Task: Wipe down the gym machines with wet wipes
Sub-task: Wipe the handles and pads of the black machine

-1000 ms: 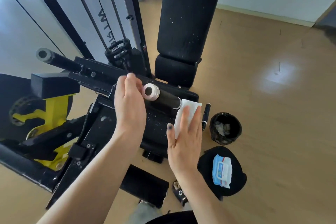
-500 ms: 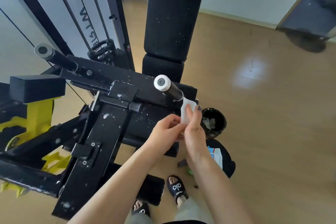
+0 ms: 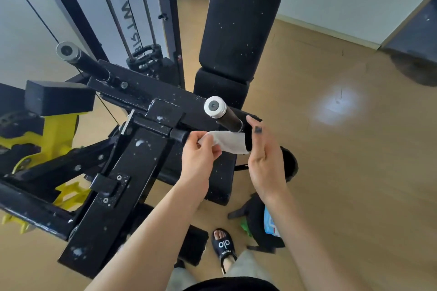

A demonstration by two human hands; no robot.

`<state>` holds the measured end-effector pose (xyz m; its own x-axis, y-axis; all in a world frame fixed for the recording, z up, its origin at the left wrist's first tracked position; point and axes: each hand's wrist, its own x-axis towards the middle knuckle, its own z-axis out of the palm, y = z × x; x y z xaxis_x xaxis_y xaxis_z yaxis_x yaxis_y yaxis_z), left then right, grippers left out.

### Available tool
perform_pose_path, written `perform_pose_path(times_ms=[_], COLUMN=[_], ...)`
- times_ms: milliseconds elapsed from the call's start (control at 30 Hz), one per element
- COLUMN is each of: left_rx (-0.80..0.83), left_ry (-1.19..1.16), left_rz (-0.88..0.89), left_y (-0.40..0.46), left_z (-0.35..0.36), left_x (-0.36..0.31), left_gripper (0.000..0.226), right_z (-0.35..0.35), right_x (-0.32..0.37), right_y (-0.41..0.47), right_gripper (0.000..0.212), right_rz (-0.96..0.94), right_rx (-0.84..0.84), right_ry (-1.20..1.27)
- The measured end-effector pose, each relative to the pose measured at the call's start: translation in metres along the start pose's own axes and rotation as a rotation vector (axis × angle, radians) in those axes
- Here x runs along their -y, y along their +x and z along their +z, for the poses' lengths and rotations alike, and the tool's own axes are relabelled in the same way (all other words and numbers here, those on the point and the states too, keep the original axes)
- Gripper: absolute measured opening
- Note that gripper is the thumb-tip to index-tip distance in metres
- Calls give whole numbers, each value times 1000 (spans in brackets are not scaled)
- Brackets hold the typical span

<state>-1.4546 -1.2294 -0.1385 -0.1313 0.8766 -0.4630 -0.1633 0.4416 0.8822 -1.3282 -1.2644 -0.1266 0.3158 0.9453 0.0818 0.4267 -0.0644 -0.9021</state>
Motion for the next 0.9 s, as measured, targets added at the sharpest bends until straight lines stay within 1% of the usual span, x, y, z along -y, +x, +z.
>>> perform_pose_path(times_ms=[67,167,267,333,367,400,467,500,567,633,733,800,900], left_rx=[-10,-48,-88,-117,-128,-139,-125,-97,-46,-23,-16,-38,-123], left_ry=[7,113,78,91,143,206,352,429,533,551,626,624,511], left_rz=[138,295,366,439,483,526,624,673,756,829,913,916,875], left_y=[-3,6,17,20,20,19,20,21,19,18,19,22,22], left_z=[9,23,31,33,33,34,35,35,33,28,20,20,32], left_x=[-3,-4,-4,-1,1,3,10,15,24,30,38,42,42], left_gripper=[9,4,33,41,41,35,13,7,7,10,10,11,7], right_z=[1,2,0,-2,-2,-2,-3,-3,-4,-6,-7,-6,-5], right_x=[1,0,-1,1,2,3,4,4,0,-5,-11,-10,-10], right_y=[11,22,25,27,28,30,36,40,47,52,53,54,57], right_gripper=[77,79,80,68,62,60,64,64,65,64,63,61,66], right_rz=[-2,22,73,85,84,78,48,25,-10,-27,-14,-19,-9], right_rx=[28,9,3,41,63,86,131,150,193,234,282,288,313], right_ry=[4,35,109,146,168,188,184,161,105,60,70,73,74])
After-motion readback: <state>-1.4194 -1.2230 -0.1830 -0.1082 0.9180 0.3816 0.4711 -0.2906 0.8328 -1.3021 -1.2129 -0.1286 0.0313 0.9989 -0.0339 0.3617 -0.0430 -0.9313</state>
